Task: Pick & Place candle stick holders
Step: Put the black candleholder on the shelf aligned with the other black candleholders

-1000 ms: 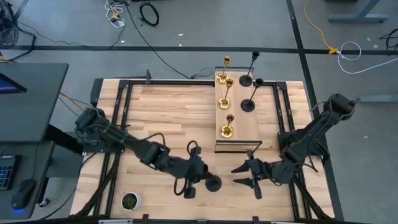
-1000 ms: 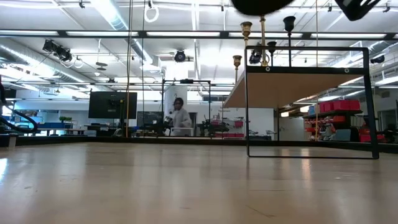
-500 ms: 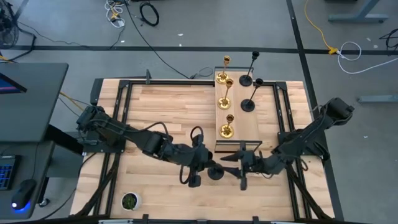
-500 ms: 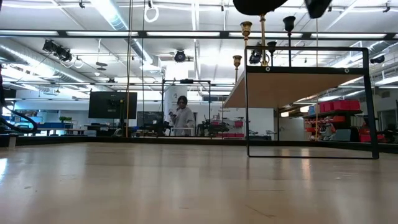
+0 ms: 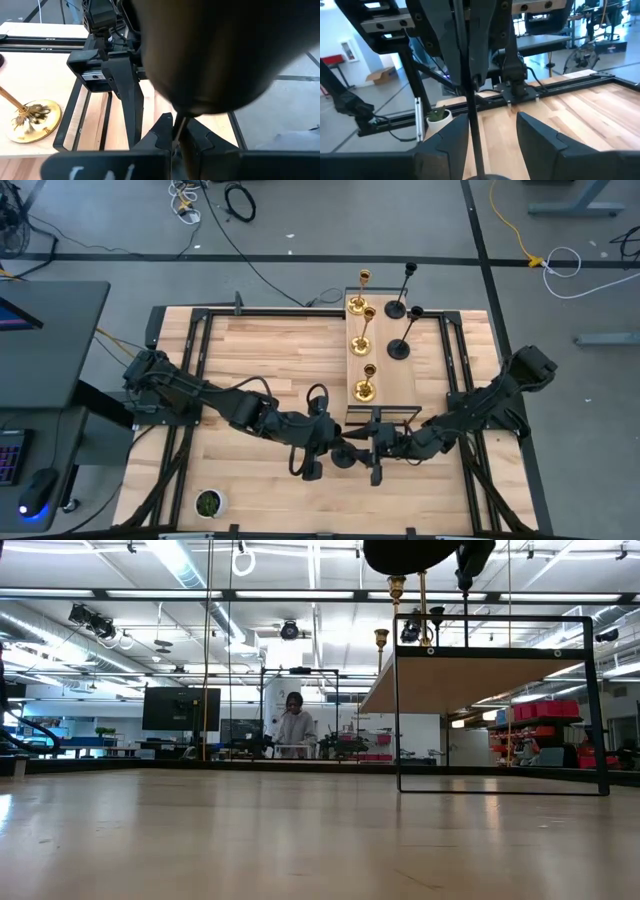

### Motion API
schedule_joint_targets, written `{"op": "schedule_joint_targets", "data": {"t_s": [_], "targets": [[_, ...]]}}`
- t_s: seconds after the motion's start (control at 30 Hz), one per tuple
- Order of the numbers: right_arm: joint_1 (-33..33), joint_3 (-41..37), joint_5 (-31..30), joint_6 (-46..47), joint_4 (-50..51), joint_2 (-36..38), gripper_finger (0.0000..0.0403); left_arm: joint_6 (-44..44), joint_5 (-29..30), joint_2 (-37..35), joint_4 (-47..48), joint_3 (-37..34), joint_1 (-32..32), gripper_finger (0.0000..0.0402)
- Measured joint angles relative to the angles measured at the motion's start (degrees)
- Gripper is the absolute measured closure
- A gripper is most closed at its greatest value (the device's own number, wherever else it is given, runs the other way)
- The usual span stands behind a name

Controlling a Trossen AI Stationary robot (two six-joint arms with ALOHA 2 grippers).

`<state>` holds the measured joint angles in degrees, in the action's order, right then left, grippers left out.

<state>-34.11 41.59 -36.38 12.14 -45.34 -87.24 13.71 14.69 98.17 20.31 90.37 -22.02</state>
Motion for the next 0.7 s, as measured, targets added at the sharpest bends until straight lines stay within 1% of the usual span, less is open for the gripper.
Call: {"op": "schedule_joint_targets", "data": {"t_s": [0.17, 0.27, 0.37, 0.47, 0.53, 0.63, 0.7], "targets": [[0.0, 3.6, 0.0, -3.3, 0.1, -2.6, 0.0237, 0.0, 0.0, 0.0, 0.5, 0.0, 0.0, 0.0385], [0.0, 5.0, 1.1, -4.8, 0.3, -3.8, 0.0238, 0.0, 0.0, 0.0, 0.8, 0.0, 0.0, 0.0385], [0.0, 5.6, 1.5, -4.6, 0.5, -4.7, 0.0251, 0.0, 0.0, 0.0, 1.1, 0.0, 0.0, 0.0385], [0.0, 5.6, 1.5, -3.4, 0.4, -4.9, 0.0284, 0.0, 0.0, 0.0, 1.1, 0.0, 0.0, 0.0385], [0.0, 5.6, 1.5, -3.4, 0.6, -5.0, 0.0317, 0.0, -0.1, 0.0, 1.1, 0.0, 0.0, 0.0384], [0.1, 5.6, 1.2, -3.5, 0.8, -5.0, 0.0377, 0.1, -0.2, 0.0, 1.1, 0.0, 0.0, 0.0384], [0.0, 5.6, 1.2, -4.3, 0.9, -5.0, 0.0391, 0.3, -0.4, 0.0, 1.1, 0.0, 0.0, 0.0384]]}}
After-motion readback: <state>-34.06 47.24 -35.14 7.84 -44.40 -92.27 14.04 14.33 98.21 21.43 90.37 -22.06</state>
